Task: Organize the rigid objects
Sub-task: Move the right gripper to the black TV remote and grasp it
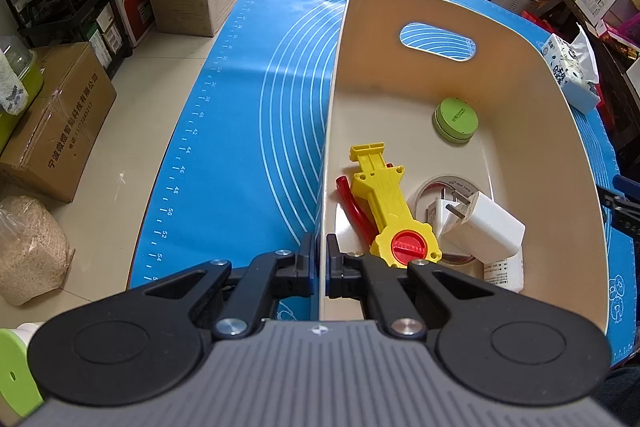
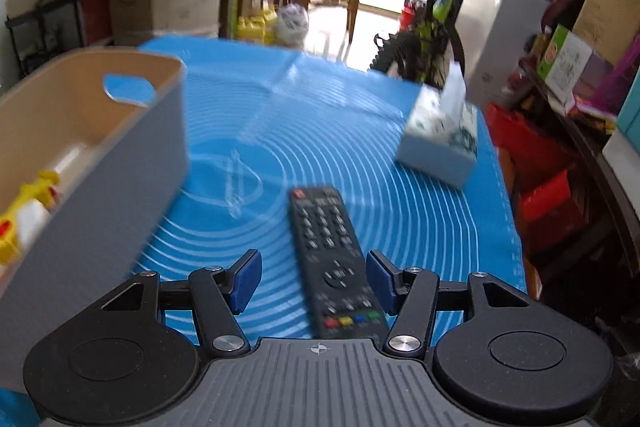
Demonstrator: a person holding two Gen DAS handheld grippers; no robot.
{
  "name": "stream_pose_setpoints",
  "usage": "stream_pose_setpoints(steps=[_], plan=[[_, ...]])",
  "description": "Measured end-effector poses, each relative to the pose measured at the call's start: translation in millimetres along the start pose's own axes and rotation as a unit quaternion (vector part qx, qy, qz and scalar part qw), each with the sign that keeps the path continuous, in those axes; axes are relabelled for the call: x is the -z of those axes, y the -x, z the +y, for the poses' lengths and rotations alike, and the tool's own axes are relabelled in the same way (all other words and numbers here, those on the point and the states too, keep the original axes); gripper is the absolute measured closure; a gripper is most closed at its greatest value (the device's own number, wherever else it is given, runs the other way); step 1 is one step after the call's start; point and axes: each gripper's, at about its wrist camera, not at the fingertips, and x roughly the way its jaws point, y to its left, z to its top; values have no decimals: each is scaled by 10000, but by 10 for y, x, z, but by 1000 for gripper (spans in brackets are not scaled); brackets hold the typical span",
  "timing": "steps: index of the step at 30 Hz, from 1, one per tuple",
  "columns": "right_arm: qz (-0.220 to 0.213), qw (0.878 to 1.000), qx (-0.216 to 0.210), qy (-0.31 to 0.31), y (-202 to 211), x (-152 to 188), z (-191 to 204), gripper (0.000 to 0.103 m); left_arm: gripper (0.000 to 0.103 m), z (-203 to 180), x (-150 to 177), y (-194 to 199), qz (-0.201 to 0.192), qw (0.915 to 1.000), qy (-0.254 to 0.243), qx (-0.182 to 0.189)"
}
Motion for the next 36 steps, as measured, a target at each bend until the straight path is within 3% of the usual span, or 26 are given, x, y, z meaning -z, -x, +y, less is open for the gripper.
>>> stream_pose_setpoints(steps=[6, 19, 20, 24, 36], plan=[[112, 9999, -22, 83, -288, 86, -101, 37, 97, 8, -4, 9, -15, 10000, 25, 25], [188, 9986, -235, -426, -690, 149, -209, 39, 97, 8, -3, 0, -14, 10000, 24, 8], [189, 9985, -259, -452, -692, 143, -209, 44, 97, 5, -3, 1, -13, 10000, 25, 9], [159, 9991, -152, -373, -666, 146, -137, 49, 97, 7, -3, 0, -14, 10000, 20, 7], [-288, 9991, -95, -294, -280, 35, 35, 49, 97, 5, -3, -1, -14, 10000, 16, 5]])
